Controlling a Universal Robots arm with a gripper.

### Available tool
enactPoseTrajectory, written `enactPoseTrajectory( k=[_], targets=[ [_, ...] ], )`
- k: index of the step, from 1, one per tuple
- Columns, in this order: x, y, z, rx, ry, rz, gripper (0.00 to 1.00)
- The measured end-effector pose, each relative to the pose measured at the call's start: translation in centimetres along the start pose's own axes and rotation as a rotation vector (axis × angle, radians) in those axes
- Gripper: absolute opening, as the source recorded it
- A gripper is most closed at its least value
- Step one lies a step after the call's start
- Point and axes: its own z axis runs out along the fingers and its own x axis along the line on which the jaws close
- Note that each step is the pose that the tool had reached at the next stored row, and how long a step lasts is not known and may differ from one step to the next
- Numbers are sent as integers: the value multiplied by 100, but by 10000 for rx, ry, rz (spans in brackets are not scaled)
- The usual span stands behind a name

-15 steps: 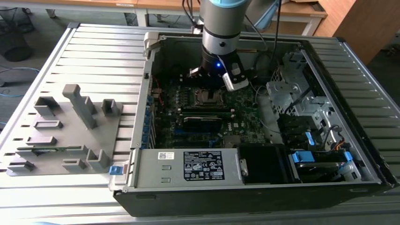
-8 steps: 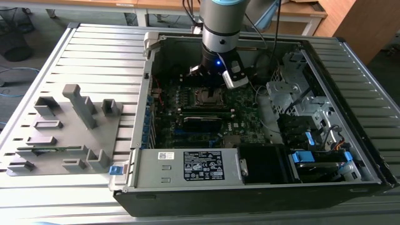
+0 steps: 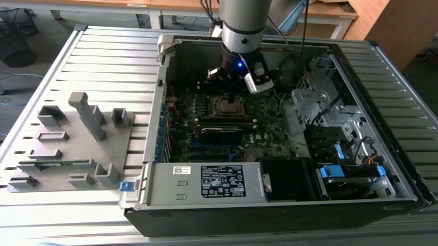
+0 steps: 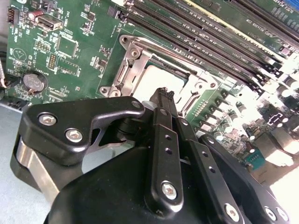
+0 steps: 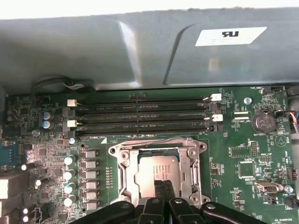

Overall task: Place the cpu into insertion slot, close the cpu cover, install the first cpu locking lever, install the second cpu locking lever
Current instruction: 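Install the second cpu locking lever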

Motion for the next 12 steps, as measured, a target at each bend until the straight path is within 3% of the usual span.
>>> enactPoseTrajectory(
  k=[3,8,10,12],
  targets=[
    [-1,3,-34,-1,0,0,11],
    [-1,4,-39,-1,0,0,11],
    [-3,16,-174,-1,-1,0,11],
    [-3,16,-176,-1,0,0,11]
  ],
)
